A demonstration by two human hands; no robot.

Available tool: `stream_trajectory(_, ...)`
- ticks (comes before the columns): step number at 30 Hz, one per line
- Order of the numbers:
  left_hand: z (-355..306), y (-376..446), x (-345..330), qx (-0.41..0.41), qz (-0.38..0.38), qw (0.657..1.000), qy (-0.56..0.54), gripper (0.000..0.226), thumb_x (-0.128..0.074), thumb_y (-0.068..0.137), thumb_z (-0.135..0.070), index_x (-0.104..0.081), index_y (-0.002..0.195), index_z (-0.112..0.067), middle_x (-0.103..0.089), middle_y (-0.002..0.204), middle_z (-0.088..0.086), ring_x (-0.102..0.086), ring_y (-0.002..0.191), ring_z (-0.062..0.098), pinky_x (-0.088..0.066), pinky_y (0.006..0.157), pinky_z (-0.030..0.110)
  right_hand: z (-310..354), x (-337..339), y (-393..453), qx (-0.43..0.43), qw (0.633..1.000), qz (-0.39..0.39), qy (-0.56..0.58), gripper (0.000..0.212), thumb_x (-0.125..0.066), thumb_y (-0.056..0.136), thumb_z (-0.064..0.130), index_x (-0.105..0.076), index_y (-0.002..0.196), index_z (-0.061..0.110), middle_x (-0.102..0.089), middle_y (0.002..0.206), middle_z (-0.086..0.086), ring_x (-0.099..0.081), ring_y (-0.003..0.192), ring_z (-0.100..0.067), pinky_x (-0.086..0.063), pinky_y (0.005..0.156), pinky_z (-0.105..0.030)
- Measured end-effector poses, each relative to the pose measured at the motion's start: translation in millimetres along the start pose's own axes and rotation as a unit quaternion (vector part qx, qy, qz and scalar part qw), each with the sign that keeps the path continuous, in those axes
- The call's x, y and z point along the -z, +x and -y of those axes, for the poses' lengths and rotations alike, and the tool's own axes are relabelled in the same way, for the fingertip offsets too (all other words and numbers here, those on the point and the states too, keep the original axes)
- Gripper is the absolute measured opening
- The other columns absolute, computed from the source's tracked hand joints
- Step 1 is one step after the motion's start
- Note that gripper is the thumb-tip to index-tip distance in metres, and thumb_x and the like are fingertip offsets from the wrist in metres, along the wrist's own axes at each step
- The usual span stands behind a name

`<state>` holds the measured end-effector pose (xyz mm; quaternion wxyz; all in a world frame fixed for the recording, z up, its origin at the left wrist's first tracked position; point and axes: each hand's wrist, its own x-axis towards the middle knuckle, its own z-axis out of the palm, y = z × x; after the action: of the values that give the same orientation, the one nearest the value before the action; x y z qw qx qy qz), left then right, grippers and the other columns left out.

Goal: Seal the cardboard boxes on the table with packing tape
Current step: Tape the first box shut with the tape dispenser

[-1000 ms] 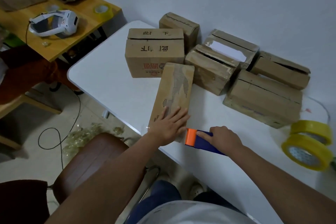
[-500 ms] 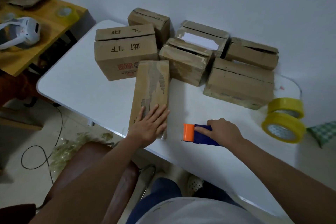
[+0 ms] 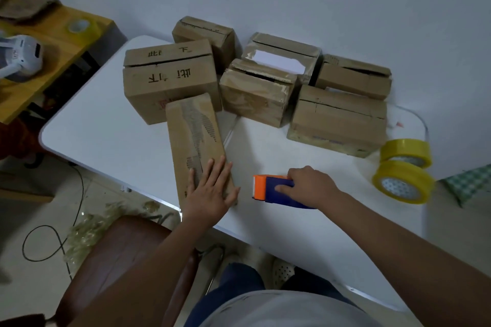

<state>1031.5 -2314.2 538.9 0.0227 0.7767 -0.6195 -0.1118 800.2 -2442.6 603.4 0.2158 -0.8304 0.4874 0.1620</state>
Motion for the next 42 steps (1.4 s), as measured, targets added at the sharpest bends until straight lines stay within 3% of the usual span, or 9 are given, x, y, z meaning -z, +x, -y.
stream_trajectory(12, -5.6, 3.1, -4.5, 0.014, 0.004, 1.000, 0.006, 0.066, -0.009, 0.096, -0.066, 0.020, 0.151, -0.044, 0.019, 0.162, -0.018, 0.023, 0.148, 0.008, 0.018, 0.118, 0.050, 29.9, -14.3, 13.7, -0.008, 1.000, 0.009, -0.002, 0.047, -0.043, 0.098, 0.053, -0.056, 0.116, 0.011, -0.064, 0.109, -0.008, -0.063, 0.096, -0.025, -0.043, 0.072, -0.031)
stream_trajectory(17, -4.6, -2.2, -1.1, 0.014, 0.008, 1.000, 0.007, 0.066, -0.011, 0.096, -0.066, 0.018, 0.151, -0.044, 0.020, 0.162, -0.019, 0.022, 0.149, 0.008, 0.020, 0.117, 0.049, -2.7, 6.6, 26.1, -0.123, 0.990, 0.021, -0.065, 0.037, -0.042, 0.100, 0.041, -0.058, 0.113, 0.011, -0.062, 0.116, -0.009, -0.060, 0.106, -0.028, -0.036, 0.077, -0.033)
stream_trajectory(23, -3.8, 1.7, 5.4, 0.005, 0.042, 0.999, -0.029, 0.062, -0.003, 0.096, -0.069, 0.029, 0.145, -0.048, 0.028, 0.158, -0.023, 0.030, 0.145, 0.005, 0.026, 0.114, 0.047, -2.3, -23.9, 32.1, -0.119, 0.991, -0.057, 0.027, 0.041, -0.042, 0.101, 0.043, -0.046, 0.122, 0.008, -0.065, 0.108, -0.011, -0.063, 0.096, -0.028, -0.043, 0.070, -0.033)
stream_trajectory(28, -0.2, 2.8, 26.2, 0.001, 0.068, 0.979, -0.193, 0.060, -0.007, 0.098, -0.060, 0.000, 0.155, -0.045, 0.008, 0.162, -0.024, 0.012, 0.149, 0.000, 0.016, 0.119, 0.045, 14.0, -50.4, 24.3, -0.070, 0.977, -0.168, 0.107, 0.045, -0.058, 0.094, 0.030, -0.046, 0.133, 0.011, -0.052, 0.129, -0.008, -0.051, 0.115, -0.028, -0.042, 0.094, -0.038)
stream_trajectory(31, 8.4, 3.5, 42.9, 0.008, 0.067, 0.948, -0.311, 0.049, -0.019, 0.106, -0.045, -0.024, 0.154, -0.037, -0.012, 0.163, -0.018, -0.006, 0.150, 0.002, 0.005, 0.122, 0.042, 46.4, -55.4, 16.0, -0.045, 0.918, -0.159, 0.361, 0.027, -0.052, 0.099, 0.020, -0.055, 0.123, 0.008, -0.061, 0.114, -0.008, -0.059, 0.102, -0.024, -0.049, 0.090, -0.038)
stream_trajectory(34, 20.4, -2.8, 51.1, 0.008, 0.032, 0.947, -0.321, 0.043, -0.032, 0.107, -0.034, -0.040, 0.149, -0.029, -0.027, 0.159, -0.014, -0.023, 0.146, 0.007, -0.016, 0.119, 0.028, 82.9, -61.5, 8.4, -0.184, 0.715, 0.070, 0.671, 0.034, -0.043, 0.103, 0.029, -0.047, 0.127, 0.004, -0.061, 0.122, -0.017, -0.063, 0.108, -0.032, -0.051, 0.095, -0.042)
stream_trajectory(37, 31.0, -12.0, 44.4, -0.047, 0.054, 0.973, -0.219, 0.044, -0.031, 0.107, -0.033, -0.039, 0.151, -0.028, -0.026, 0.160, -0.012, -0.016, 0.150, 0.008, -0.012, 0.123, 0.034, 91.4, -65.1, 9.6, -0.248, 0.571, 0.146, 0.769, 0.052, -0.048, 0.099, 0.045, -0.041, 0.134, 0.006, -0.060, 0.125, -0.017, -0.060, 0.114, -0.028, -0.051, 0.097, -0.037)
stream_trajectory(39, 34.7, -15.8, 34.3, -0.072, 0.076, 0.980, -0.168, 0.048, -0.024, 0.107, -0.038, -0.030, 0.154, -0.031, -0.016, 0.162, -0.014, -0.002, 0.152, 0.007, 0.000, 0.123, 0.035, 89.8, -65.7, 11.1, -0.257, 0.533, 0.113, 0.798, 0.037, -0.059, 0.096, 0.037, -0.055, 0.115, 0.005, -0.065, 0.102, -0.010, -0.064, 0.092, -0.019, -0.054, 0.080, -0.029)
stream_trajectory(42, 36.7, -18.4, 23.3, -0.087, 0.069, 0.985, -0.132, 0.056, -0.012, 0.102, -0.051, -0.019, 0.155, -0.037, -0.003, 0.162, -0.020, 0.010, 0.150, 0.004, 0.009, 0.121, 0.033, 88.0, -68.6, 10.9, -0.240, 0.559, 0.043, 0.793, 0.009, -0.065, 0.092, 0.015, -0.064, 0.099, 0.010, -0.061, 0.081, -0.003, -0.058, 0.071, -0.011, -0.053, 0.068, -0.022)
